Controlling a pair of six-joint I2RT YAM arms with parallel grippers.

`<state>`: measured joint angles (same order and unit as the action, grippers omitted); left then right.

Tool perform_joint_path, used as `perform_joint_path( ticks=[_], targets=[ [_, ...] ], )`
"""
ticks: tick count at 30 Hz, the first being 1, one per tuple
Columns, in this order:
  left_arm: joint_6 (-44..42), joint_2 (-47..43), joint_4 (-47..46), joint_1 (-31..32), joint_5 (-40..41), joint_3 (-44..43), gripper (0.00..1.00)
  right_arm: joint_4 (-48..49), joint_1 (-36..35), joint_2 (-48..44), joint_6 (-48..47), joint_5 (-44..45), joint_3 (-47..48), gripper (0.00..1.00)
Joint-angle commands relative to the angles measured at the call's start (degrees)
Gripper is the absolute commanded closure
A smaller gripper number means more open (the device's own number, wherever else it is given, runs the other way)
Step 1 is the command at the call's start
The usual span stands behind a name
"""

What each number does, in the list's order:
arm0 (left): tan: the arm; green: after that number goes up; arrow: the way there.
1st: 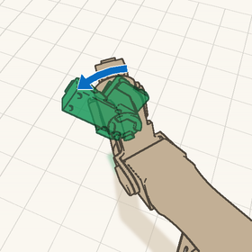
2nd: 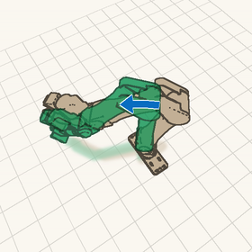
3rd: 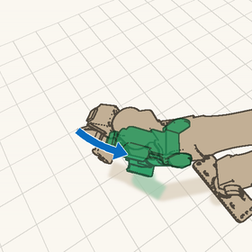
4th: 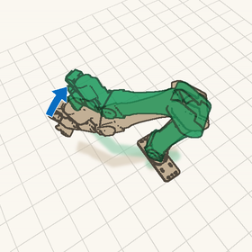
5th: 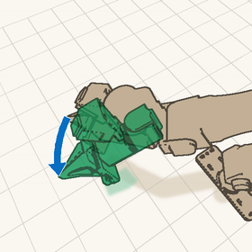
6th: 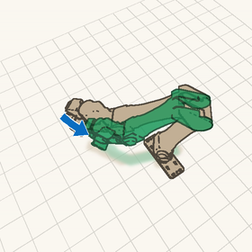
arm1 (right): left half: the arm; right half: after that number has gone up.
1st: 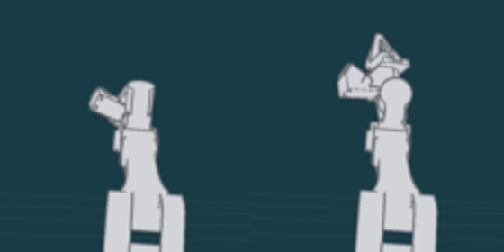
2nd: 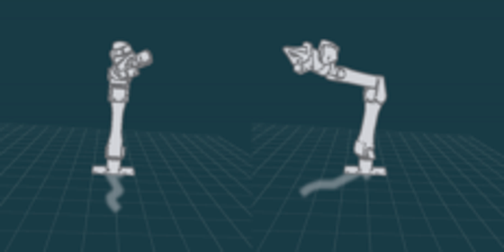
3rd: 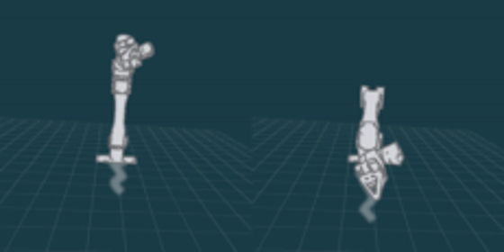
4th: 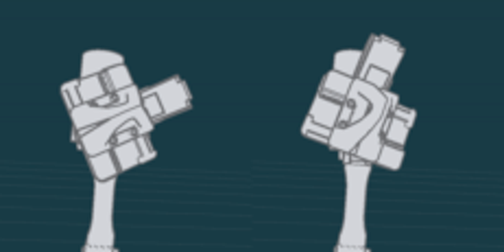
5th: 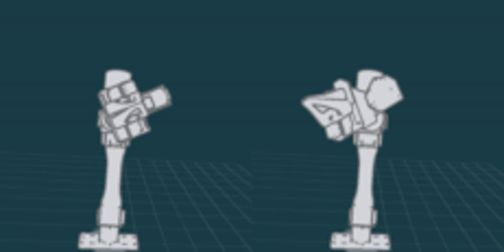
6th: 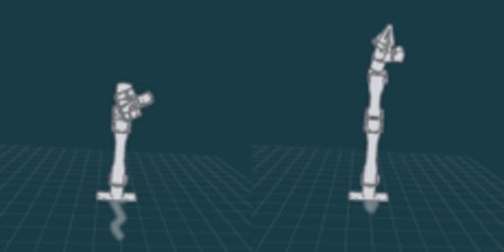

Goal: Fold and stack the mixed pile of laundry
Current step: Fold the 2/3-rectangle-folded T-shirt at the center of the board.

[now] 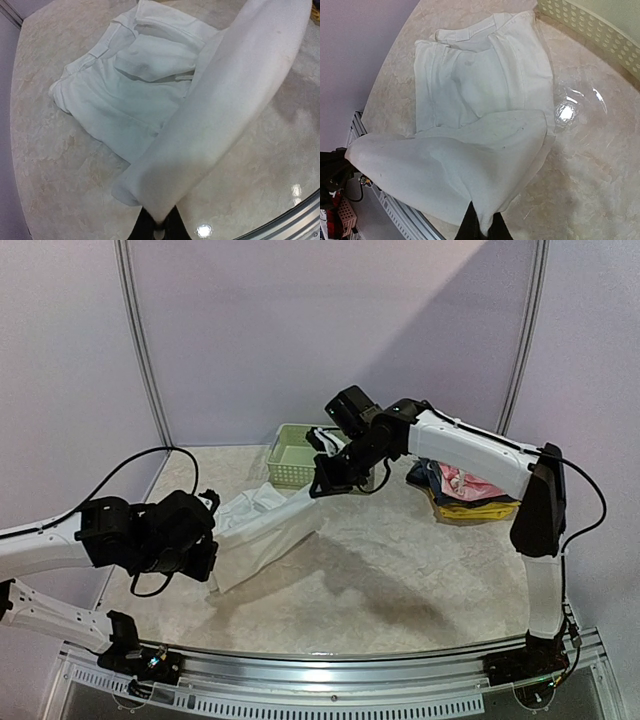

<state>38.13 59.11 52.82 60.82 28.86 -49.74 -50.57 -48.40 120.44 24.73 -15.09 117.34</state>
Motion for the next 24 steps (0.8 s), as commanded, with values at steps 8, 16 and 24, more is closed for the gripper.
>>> perform_joint_path(
  ticks=[8, 16, 24],
  targets=[
    [-5.6, 0.9, -2.5, -14.5, 3.0, -0.8, 1.00, -0.3, 3.1, 13.6, -6.3, -0.9, 18.6, 1.00],
    [-9.0, 4.7, -9.7, -25.4, 3.0, -0.5, 1.00, 17.2, 4.5, 17.0, -6.8, -8.8, 18.7, 1.00],
    [-12.8, 12.7, -20.2, -33.7, 0.4, -1.0, 1.00, 30.0, 4.8, 21.2, -5.2, -11.1, 19.4, 1.00]
  ],
)
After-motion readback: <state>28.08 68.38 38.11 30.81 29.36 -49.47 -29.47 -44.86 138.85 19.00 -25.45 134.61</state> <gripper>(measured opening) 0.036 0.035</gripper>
